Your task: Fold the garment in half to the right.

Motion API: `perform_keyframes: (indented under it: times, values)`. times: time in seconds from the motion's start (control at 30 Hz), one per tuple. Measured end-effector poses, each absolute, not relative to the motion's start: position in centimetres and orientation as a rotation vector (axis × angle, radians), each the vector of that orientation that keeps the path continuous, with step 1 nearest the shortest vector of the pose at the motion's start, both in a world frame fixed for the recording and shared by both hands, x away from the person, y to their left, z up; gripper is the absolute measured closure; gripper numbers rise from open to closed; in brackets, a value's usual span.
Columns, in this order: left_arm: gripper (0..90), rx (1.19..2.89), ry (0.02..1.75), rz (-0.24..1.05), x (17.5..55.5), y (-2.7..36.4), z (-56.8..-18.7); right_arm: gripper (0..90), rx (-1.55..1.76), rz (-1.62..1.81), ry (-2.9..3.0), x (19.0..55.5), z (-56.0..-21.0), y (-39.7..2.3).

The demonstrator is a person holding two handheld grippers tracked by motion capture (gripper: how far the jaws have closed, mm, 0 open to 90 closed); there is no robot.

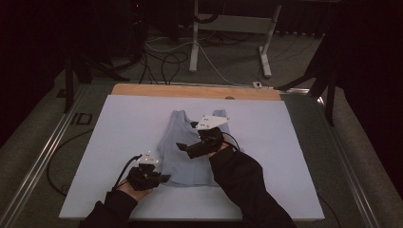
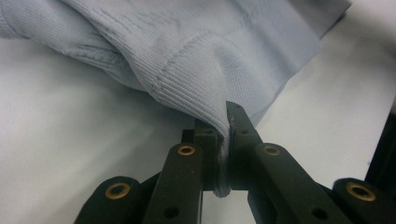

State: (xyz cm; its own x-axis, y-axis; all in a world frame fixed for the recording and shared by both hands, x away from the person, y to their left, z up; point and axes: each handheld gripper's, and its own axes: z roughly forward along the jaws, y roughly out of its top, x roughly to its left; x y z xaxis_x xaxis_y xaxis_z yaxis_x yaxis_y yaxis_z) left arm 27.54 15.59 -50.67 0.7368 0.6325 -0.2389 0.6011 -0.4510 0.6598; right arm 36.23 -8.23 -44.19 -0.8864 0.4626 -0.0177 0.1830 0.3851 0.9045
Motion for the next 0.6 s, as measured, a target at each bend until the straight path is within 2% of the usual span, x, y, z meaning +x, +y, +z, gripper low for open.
perform_keyframes:
  times: [0.3, 0.6]
  values:
    - [86.3, 2.184, 0.919, 0.05, 27.6, 15.7, -50.8, 8.4, 0.597, 1.446, 2.4, 39.6, -43.3, -6.4]
    - [86.4, 2.146, 0.908, 0.024, 27.7, 15.7, -50.7, 8.4, 0.675, 1.441, 2.424, 43.5, -43.7, -4.4]
